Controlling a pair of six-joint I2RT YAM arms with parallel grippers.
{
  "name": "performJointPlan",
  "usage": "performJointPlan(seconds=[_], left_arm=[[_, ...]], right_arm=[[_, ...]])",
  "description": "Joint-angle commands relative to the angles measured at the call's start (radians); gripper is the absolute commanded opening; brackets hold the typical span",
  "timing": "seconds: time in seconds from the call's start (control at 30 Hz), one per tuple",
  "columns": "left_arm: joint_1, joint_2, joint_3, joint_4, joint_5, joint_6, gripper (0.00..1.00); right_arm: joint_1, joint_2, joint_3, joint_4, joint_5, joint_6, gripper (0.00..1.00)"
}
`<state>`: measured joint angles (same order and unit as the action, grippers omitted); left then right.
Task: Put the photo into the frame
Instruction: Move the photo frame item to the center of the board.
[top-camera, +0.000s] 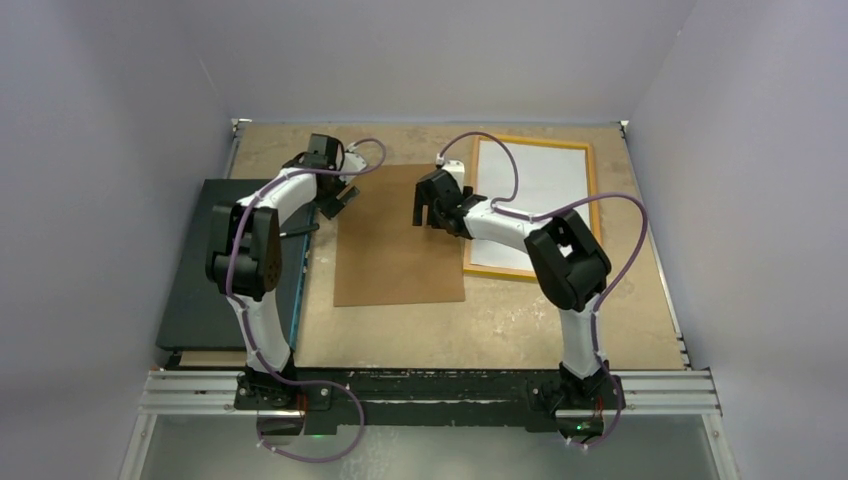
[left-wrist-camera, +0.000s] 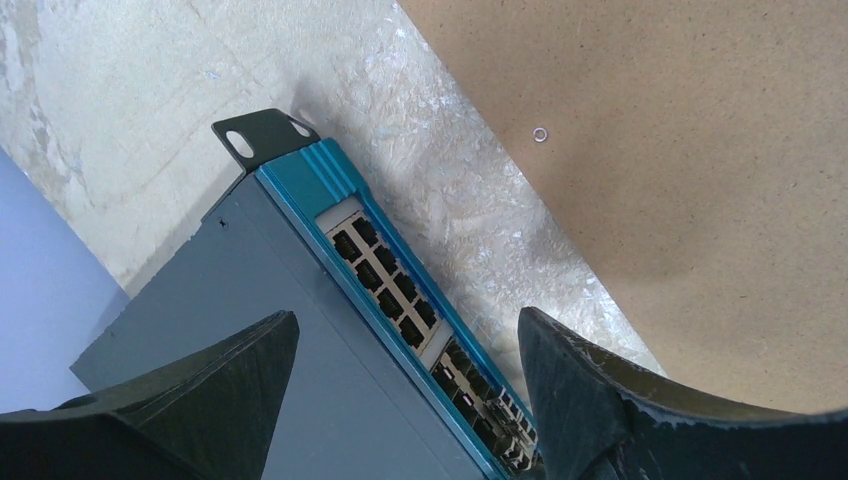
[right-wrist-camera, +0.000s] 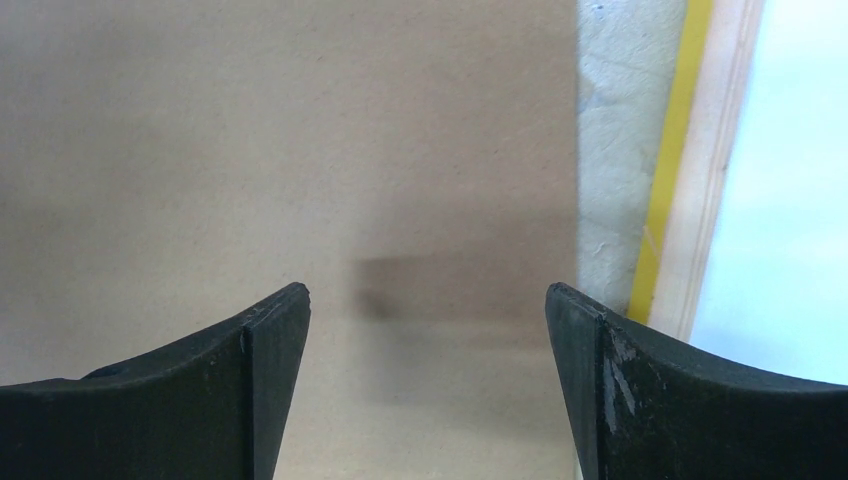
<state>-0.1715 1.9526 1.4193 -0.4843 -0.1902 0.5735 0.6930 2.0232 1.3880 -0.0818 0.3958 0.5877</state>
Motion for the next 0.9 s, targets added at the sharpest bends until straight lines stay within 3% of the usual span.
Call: performJointPlan(seconds=[0.0,0.27,0.53,0.87], left_arm=[[-0.002,0.011,-0.011,0.063,-0.025,0.030,0.79],[-0.013,0.041,-0.030,0.117,-0.078,0.046,0.79],[-0.033,0.060,-0.037,0.119,-0.033,0.029,0.79],[-0.040,0.104,-0.042,0.130,-0.016,0.009,0.79]], right_arm=[[-0.026,-0.044,-0.021,0.024,-0.029,0.021,0.90],[-0.066,-0.049,-0.064,0.020,-0.038,0.034,0.92],[-0.089,-0.056,-0.092,-0.002,-0.014,0.053,0.95],[-0.092,0.009,-0.012,0.005,-0.141,0.135,0.99]])
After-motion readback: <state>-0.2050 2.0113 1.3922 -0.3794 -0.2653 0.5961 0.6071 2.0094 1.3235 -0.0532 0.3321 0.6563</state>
